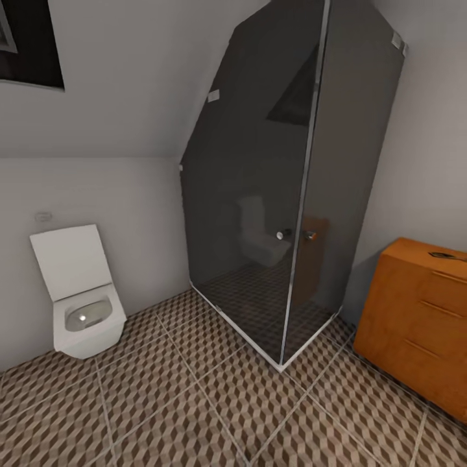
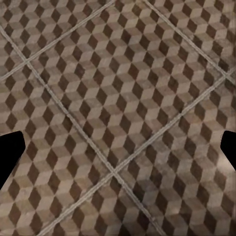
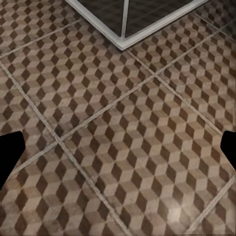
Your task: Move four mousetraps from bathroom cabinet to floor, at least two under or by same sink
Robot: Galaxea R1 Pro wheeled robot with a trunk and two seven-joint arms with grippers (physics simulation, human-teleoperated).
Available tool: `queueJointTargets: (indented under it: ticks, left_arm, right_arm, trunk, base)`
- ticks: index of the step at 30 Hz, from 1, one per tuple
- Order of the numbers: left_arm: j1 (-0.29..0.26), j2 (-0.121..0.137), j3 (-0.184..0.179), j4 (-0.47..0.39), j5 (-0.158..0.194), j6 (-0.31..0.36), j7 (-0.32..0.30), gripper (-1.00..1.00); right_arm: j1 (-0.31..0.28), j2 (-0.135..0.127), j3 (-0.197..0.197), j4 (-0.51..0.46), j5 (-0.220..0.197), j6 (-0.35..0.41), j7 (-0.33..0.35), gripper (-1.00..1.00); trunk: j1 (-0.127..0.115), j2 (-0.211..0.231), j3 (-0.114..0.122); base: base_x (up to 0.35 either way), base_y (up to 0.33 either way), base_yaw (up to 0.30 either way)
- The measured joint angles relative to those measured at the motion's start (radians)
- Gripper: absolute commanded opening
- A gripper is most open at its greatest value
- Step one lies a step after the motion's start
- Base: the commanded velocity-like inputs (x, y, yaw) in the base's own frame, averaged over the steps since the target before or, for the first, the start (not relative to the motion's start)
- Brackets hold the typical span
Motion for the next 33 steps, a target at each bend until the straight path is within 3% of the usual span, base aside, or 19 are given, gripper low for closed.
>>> queueJointTargets:
  ticks: [28, 33]
  left_arm:
    - [0.0, -0.001, 0.0, 0.009, 0.0, -0.001, 0.0, 1.0]
    - [0.0, -0.001, 0.001, 0.075, -0.001, 0.0, 0.002, 1.0]
  right_arm:
    - [0.0, 0.0, 0.0, 0.0, 0.0, 0.0, 0.0, 1.0]
    - [0.0, 0.0, -0.001, -0.001, 0.0, 0.0, 0.0, 1.0]
  trunk:
    - [0.0, 0.0, 0.0]
    - [0.0, 0.0, 0.0]
  base:
    - [0.0, 0.0, -0.228]
    - [0.0, 0.0, -0.228]
